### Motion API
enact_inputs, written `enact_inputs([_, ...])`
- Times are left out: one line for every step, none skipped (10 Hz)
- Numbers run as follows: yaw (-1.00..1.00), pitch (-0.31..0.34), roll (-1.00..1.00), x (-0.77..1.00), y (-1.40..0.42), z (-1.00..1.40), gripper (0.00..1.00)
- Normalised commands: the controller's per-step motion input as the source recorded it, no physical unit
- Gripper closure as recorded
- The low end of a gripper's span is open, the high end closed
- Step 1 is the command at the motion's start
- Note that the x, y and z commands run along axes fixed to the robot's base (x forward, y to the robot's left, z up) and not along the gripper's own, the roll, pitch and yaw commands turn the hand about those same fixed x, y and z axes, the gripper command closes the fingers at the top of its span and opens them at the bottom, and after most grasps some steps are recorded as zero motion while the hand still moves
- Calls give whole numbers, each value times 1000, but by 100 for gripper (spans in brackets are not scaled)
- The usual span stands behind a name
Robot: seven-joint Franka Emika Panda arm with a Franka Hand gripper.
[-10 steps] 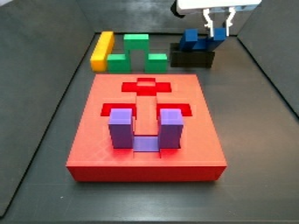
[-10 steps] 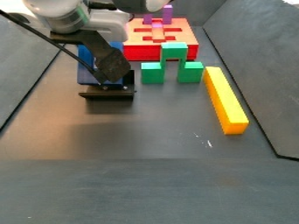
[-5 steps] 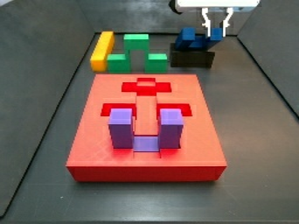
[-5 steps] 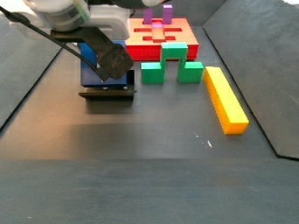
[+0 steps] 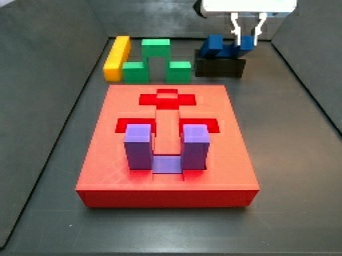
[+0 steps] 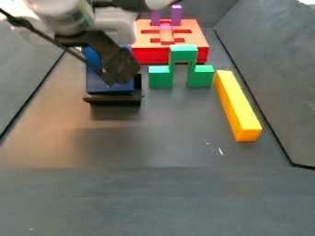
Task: Pick up the blue object. Move up. Place the blue object on the fixture. Regrasp the blue object. Move to above the board. Insert the blue object.
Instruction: Place the blue object on the fixture, then regrasp the blue object.
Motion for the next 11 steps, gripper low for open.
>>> enact_inputs([0,-263,-271,0,9,0,100])
enact_inputs([0,-186,-197,0,23,0,100])
enact_inputs([0,-86,-80,0,71,0,100])
enact_inputs([0,-34,0,0,66,0,100])
enact_inputs([-11,0,0,0,66,-37,100])
enact_inputs([0,-6,0,0,0,0,100])
enact_inputs([0,-37,0,-17,0,0,100])
enact_inputs([0,0,0,0,0,0,100])
enact_inputs([0,0,0,0,0,0,0])
enact_inputs([-6,6,0,0,3,31,0])
enact_inputs([-83,37,-120,0,211,380,0])
